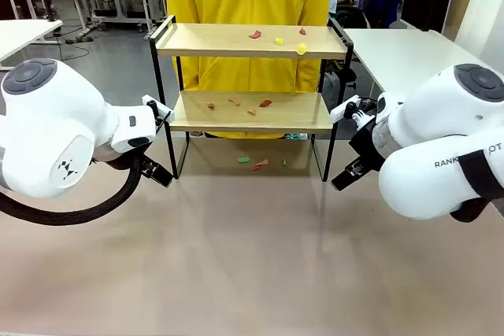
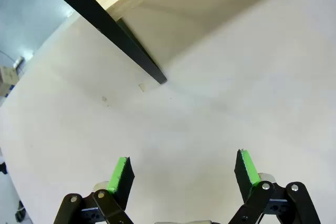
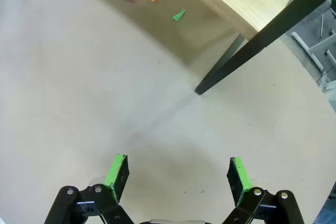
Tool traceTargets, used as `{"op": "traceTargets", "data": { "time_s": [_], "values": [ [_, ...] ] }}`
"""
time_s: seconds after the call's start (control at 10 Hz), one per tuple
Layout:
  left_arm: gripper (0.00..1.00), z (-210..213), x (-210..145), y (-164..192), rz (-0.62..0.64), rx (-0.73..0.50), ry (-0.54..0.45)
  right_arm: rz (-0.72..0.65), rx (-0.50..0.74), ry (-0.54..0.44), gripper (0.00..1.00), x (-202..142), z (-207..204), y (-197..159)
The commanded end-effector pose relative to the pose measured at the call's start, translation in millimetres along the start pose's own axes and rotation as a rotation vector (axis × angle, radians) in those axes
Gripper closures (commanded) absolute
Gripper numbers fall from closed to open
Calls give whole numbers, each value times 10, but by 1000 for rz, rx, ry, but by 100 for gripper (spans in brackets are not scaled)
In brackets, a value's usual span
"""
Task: Clean the shelf.
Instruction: Pick up the Duster handed by the human.
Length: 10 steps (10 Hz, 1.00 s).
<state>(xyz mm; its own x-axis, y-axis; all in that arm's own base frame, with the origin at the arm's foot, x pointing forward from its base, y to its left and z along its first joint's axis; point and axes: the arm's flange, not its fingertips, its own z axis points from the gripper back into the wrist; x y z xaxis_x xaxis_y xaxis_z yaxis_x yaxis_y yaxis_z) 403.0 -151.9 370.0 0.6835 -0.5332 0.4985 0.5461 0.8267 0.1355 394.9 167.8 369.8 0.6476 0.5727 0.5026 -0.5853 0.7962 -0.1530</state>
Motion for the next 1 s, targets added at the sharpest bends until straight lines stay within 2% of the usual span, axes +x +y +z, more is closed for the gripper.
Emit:
{"op": "traceTargets", "data": {
  "time_s": [0.0, 0.9],
  "values": [
    [0, 1, 0, 0, 0, 0, 0, 0, 0, 0, 0, 0, 0, 0],
    [0, 0, 1, -3, 0, 0, 0, 1, 0, 1, 0, -1, -2, 1]
  ]
}}
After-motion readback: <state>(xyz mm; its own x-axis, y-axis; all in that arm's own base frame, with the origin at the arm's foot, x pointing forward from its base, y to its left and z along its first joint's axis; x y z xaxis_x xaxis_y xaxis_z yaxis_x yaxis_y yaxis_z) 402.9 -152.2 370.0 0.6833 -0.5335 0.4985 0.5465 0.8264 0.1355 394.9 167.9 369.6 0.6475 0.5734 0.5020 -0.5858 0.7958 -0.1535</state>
